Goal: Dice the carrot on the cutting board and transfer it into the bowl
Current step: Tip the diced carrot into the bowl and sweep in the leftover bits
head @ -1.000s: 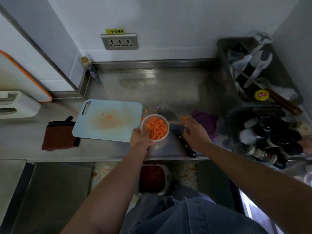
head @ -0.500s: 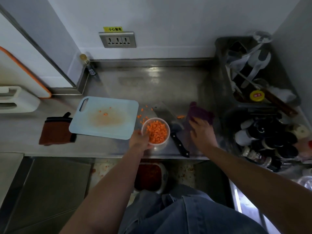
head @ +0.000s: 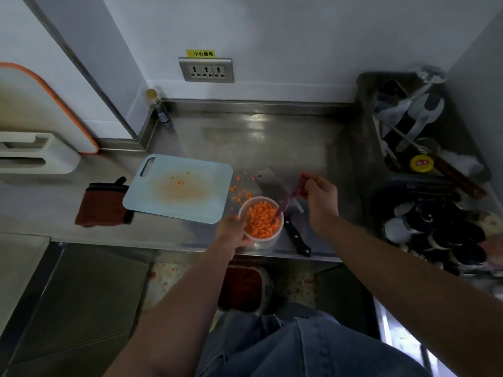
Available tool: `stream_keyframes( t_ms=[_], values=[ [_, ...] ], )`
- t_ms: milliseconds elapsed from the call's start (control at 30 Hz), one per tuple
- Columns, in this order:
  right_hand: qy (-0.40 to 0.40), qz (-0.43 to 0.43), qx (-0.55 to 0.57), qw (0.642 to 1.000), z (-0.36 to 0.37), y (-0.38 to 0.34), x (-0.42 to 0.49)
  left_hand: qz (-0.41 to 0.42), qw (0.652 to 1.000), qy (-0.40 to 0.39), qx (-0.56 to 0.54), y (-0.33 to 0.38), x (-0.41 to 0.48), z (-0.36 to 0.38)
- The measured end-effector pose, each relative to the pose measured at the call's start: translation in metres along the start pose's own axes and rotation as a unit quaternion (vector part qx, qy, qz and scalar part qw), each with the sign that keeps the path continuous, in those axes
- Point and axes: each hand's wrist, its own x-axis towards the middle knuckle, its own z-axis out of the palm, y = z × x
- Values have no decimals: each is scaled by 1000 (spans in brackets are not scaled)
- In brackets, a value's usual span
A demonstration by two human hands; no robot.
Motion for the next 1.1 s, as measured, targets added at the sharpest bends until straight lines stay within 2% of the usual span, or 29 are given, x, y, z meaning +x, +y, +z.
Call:
stream_keyframes(
  t_ms=[100,200,333,433,500,567,633,700,733,833,1100],
  values=[
    [-11,-5,-63,998,-5,11,1,-4,1000,-1,-15,0,-1,-4],
    [-47,-16,-187,981,-11,22,2,-9,1000,2,-15,-1,0,-4],
    [-166,8,-284,944,-9,42,-6,3,1000,-13,-11,-2,0,-2],
    [-266,-25,-371,889,-9,55,-9,2,1000,-7,-4,-2,1,1],
    [-264,-52,-406,873,-10,59,-10,12,1000,1,-3,-2,1,2],
    [-229,-94,-456,855,-14,56,-11,22,1000,12,-3,-1,2,2],
    [-180,-129,-550,805,-21,54,-12,22,1000,17,1,0,2,0],
    [-151,-112,-641,744,-27,55,-11,23,1000,17,4,1,1,0],
    [-156,-92,-658,730,-29,58,-11,22,1000,15,3,1,1,0],
    [-187,-77,-657,726,-35,63,-10,20,1000,8,-3,0,-1,-1],
    [-177,-99,-638,743,-49,66,-1,13,1000,8,-14,0,-2,0]
  ],
)
